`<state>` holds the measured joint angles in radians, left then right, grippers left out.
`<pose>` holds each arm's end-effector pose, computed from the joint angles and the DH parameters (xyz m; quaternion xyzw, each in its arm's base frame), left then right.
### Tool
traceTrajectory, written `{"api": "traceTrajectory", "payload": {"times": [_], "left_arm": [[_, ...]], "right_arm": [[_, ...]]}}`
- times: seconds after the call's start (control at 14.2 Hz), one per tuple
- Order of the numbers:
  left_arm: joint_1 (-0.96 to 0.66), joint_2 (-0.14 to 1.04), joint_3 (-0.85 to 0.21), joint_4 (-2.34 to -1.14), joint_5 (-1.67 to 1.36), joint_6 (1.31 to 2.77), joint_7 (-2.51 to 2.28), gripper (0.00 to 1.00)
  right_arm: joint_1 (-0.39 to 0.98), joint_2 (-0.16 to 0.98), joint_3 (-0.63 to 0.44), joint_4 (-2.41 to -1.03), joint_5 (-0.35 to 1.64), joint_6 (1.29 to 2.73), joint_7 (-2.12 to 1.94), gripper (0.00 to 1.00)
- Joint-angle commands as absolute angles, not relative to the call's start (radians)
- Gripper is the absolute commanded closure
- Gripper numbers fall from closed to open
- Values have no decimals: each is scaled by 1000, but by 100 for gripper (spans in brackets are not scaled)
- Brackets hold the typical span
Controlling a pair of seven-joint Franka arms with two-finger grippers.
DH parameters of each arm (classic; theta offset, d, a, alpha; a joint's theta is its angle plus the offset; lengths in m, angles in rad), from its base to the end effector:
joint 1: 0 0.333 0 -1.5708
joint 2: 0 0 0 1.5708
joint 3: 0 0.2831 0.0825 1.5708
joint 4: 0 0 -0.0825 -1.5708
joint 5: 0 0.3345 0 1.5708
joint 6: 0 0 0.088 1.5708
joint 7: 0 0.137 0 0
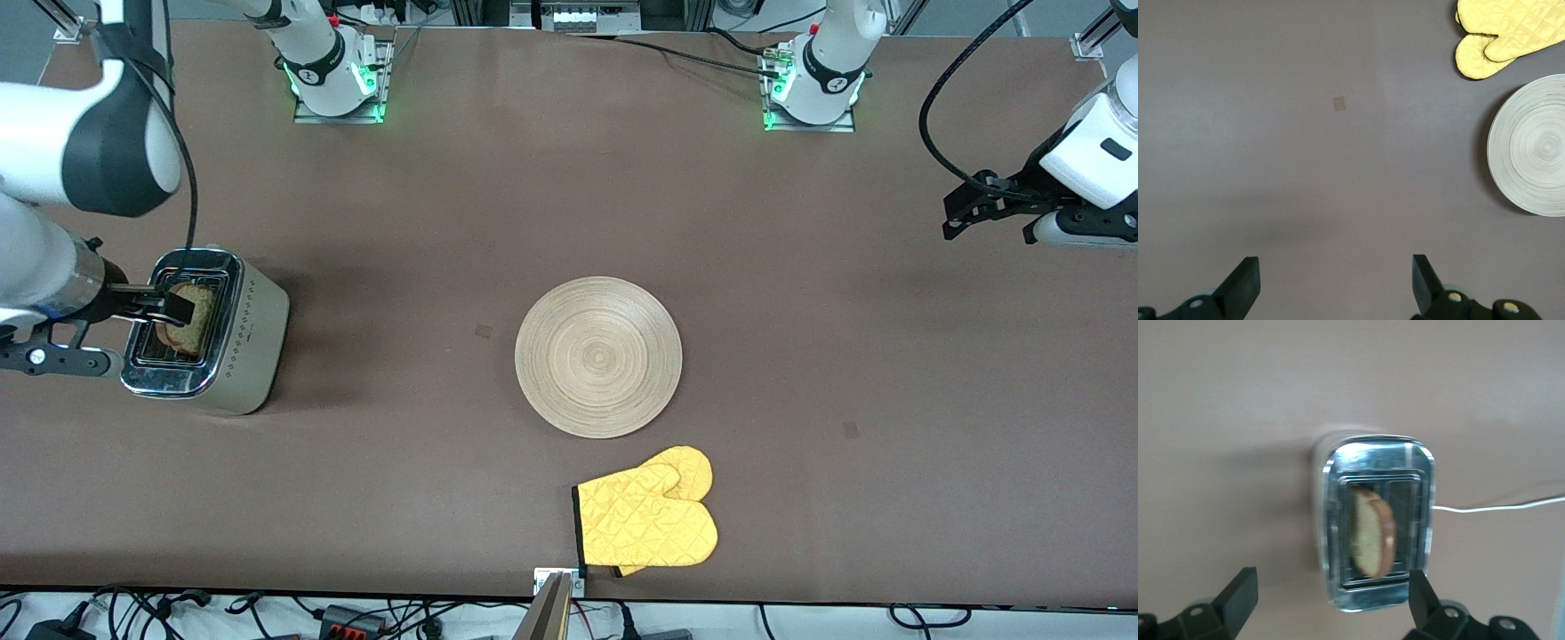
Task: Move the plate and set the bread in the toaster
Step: 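Lower the bread into the toaster slot with the right gripper, then open the right gripper and raise it away from the toaster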
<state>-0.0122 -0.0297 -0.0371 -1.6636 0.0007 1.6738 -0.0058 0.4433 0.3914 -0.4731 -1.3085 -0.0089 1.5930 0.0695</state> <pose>0.5059 -0.0251 0.5463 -0.9996 0.0218 -0.0200 0.0004 0.5941 0.0251 0.4778 0.9946 -0.0366 -0.0304 0.0928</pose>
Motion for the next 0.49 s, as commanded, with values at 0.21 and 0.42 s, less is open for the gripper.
{"api": "traceTrajectory", "payload": {"times": [0.21,0.42], "left_arm": [[-6,-17,-44,-1632,14,1651,14,0],[-6,-17,-44,-1632,12,1651,14,0]], "right_arm": [[425,373,-474,-1305,120,1589,60,0],[414,373,-474,-1295,124,1586,60,0]]}}
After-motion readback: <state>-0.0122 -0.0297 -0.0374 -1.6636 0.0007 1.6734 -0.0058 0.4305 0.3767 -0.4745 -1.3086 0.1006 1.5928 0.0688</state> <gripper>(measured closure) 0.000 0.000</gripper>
